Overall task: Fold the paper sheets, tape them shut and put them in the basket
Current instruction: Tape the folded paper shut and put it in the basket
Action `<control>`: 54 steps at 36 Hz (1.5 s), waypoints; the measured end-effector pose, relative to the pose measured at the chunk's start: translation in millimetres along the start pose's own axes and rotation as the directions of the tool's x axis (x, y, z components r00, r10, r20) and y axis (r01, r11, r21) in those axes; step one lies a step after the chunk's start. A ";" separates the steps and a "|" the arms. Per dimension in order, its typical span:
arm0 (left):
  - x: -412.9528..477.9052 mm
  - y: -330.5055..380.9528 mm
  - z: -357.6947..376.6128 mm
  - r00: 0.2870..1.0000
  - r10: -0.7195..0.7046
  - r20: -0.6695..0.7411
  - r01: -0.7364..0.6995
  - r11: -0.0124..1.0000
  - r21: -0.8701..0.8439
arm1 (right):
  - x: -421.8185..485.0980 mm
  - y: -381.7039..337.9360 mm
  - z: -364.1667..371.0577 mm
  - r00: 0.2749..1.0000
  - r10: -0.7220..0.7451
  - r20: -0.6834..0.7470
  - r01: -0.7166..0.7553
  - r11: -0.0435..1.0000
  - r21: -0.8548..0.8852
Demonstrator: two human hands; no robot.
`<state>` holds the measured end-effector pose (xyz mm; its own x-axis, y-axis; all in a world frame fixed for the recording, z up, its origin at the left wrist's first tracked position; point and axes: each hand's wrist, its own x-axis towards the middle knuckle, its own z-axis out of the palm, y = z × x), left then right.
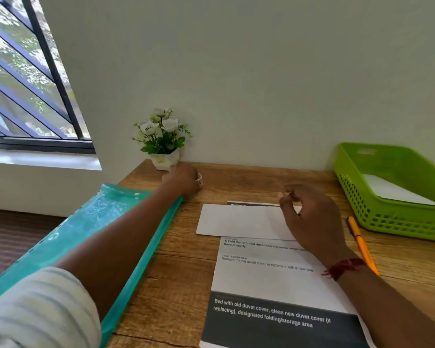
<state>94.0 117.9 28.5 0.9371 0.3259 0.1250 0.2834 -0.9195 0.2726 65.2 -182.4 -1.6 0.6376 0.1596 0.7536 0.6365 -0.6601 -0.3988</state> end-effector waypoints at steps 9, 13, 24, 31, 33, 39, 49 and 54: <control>-56.3 61.6 6.8 0.997 0.045 0.059 0.024 0.548 -0.836 | 0.3 1.8 -2.9 1.000 -0.028 0.011 0.028 0.999 0.045; -94.7 80.3 17.8 0.989 0.095 0.113 0.075 0.341 -0.937 | -1.9 0.0 -2.9 1.000 -0.025 0.014 0.021 0.977 0.211; -122.1 86.1 31.0 0.956 0.219 0.195 0.199 0.006 -0.980 | -4.9 -6.3 0.0 0.982 -0.109 0.157 0.033 0.906 0.421; -127.9 82.9 24.5 0.959 0.236 0.155 0.167 -0.031 -0.985 | -5.6 -18.9 -2.4 0.981 0.015 0.191 -0.116 0.841 0.528; -127.9 83.1 24.0 0.959 0.236 0.156 0.171 -0.041 -0.984 | -6.1 -21.0 -1.2 0.982 0.041 0.182 -0.136 0.826 0.547; -130.8 83.0 21.3 0.951 0.267 0.154 0.163 -0.012 -0.986 | -6.0 -23.4 -0.2 0.979 0.079 0.187 -0.173 0.808 0.564; -127.2 75.4 20.3 0.943 0.299 0.146 0.116 0.117 -0.986 | -7.1 -27.5 -2.0 0.987 0.045 0.156 -0.126 0.817 0.563; -127.4 76.8 22.4 0.952 0.284 0.114 0.083 0.121 -0.989 | -8.0 -27.3 0.7 0.982 0.063 0.177 -0.156 0.801 0.579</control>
<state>0.9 0.9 12.2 0.9959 0.0244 0.0875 -0.0900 0.1337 0.9869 43.0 -165.2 2.9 0.7432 0.2455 0.6224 0.6614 -0.1285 -0.7390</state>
